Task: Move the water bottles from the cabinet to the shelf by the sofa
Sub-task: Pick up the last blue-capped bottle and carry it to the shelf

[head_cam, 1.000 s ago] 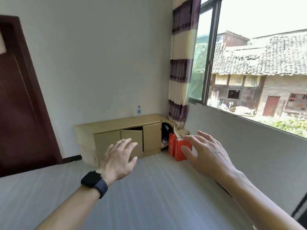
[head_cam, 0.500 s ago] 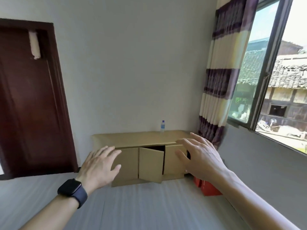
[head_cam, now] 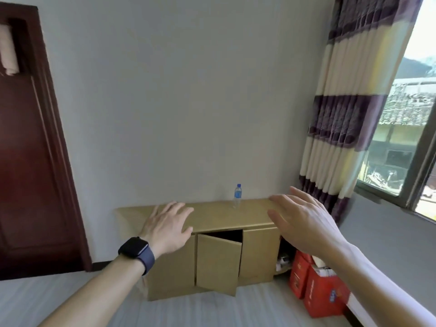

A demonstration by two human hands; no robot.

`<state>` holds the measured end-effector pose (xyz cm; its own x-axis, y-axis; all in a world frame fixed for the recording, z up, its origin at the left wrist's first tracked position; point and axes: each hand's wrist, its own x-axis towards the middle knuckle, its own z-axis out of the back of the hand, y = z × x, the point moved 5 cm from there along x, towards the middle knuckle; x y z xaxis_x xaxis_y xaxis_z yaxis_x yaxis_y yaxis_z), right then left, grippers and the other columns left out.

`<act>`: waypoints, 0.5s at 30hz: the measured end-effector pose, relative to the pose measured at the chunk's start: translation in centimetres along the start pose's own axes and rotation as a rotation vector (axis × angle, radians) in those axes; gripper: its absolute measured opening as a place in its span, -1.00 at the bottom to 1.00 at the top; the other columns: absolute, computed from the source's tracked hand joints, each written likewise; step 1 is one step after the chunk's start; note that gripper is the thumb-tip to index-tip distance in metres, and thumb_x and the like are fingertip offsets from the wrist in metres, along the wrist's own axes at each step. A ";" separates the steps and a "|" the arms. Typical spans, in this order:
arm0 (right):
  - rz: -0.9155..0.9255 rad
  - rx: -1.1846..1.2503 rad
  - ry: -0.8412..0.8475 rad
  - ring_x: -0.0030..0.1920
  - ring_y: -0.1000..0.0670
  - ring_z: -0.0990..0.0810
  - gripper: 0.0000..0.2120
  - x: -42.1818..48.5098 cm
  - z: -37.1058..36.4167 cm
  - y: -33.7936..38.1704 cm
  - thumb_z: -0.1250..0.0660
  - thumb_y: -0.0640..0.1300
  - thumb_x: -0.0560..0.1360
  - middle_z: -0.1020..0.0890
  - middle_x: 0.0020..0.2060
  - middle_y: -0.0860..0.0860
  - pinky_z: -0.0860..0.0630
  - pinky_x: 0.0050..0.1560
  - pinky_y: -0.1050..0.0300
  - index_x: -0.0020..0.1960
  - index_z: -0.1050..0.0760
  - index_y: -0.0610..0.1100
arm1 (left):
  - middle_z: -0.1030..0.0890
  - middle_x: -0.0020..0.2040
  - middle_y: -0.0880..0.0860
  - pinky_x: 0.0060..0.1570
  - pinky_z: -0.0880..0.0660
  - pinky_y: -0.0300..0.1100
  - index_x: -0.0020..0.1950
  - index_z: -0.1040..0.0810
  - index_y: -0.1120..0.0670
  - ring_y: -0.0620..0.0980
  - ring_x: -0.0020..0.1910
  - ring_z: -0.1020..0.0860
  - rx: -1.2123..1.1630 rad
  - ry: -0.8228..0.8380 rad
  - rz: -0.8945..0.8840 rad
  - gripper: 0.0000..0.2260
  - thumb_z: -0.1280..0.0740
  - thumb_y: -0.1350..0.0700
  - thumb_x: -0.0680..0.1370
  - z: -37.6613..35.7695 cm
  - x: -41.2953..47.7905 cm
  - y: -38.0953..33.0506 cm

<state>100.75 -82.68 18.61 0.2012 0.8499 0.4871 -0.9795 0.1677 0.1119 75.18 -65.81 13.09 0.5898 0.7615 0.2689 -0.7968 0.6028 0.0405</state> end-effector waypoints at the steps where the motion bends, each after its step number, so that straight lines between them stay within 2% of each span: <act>1: -0.006 -0.001 -0.006 0.55 0.08 -0.11 -0.43 1.5 -0.9 -0.9 0.12 0.37 0.51 -0.46 0.36 0.27 -0.15 0.51 -0.02 0.40 -0.34 0.23 | -0.19 0.57 -0.01 0.49 -0.09 0.11 0.56 -0.17 -0.10 0.02 0.55 -0.12 0.006 0.002 -0.016 -0.48 -0.11 -0.19 0.61 -0.6 2.2 -0.1; 6: -0.034 -0.011 -0.020 0.56 0.10 -0.09 -0.54 9.6 -5.9 -5.8 -0.05 0.30 0.57 -0.43 0.40 0.25 -0.13 0.52 0.02 0.41 -0.36 0.21 | -0.20 0.57 0.00 0.50 -0.07 0.11 0.55 -0.18 -0.11 0.02 0.55 -0.12 0.014 -0.001 -0.045 -0.48 -0.11 -0.20 0.61 -4.4 12.9 -0.1; 15: -0.028 0.062 0.015 0.56 0.13 -0.04 -0.54 27.1 -16.7 -16.3 -0.04 0.32 0.56 -0.38 0.43 0.27 -0.11 0.53 0.02 0.41 -0.33 0.24 | -0.20 0.56 -0.04 0.49 -0.08 0.11 0.55 -0.20 -0.10 0.00 0.54 -0.12 0.012 0.017 0.050 -0.49 -0.11 -0.20 0.61 -11.2 33.0 2.7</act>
<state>121.93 -54.04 15.52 0.2275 0.8530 0.4697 -0.9707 0.1604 0.1790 93.96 -36.36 11.35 0.5512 0.7947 0.2544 -0.8269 0.5610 0.0391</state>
